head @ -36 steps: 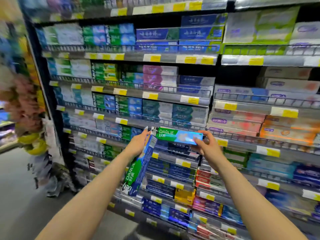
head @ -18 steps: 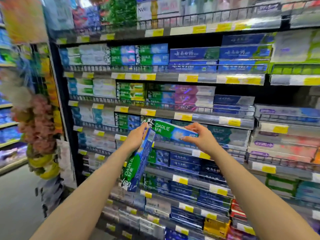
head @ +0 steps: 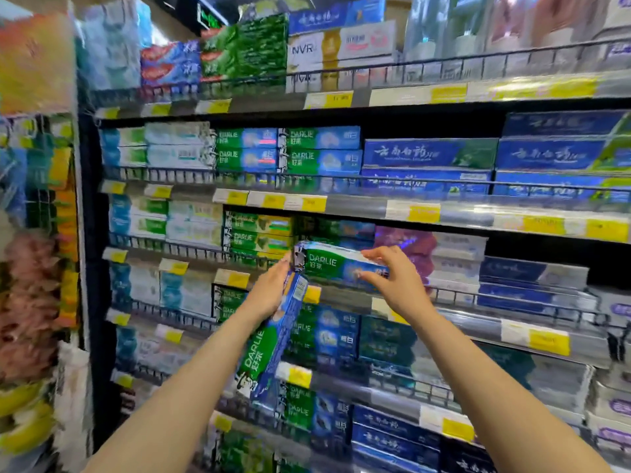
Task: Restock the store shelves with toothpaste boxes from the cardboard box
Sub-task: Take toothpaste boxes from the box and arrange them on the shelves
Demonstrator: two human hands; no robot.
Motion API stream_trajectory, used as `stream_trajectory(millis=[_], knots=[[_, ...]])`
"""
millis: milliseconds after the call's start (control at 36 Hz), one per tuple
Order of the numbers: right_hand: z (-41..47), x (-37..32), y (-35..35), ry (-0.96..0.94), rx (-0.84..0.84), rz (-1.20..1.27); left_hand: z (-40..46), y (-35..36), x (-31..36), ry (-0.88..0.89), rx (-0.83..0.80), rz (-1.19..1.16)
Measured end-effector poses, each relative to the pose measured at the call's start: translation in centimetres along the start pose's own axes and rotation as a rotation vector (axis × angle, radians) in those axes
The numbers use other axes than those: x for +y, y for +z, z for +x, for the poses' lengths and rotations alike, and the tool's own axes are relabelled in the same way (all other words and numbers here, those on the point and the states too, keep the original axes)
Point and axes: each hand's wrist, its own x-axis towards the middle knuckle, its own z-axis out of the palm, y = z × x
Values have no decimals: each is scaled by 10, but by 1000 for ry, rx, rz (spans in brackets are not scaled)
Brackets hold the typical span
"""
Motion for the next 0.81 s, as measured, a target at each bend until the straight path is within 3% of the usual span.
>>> stream_trajectory(millis=[278, 417, 583, 806], knots=[[66, 16, 31, -159, -24, -321, 66, -19, -35, 124, -121, 110], [74, 18, 42, -134, -44, -412, 87, -14, -43, 299, -224, 226], [78, 17, 46, -87, -44, -428, 113, -8, -54, 330, -295, 197], [84, 16, 57, -126, -177, -938, 120, -9, -50, 369, -317, 195]])
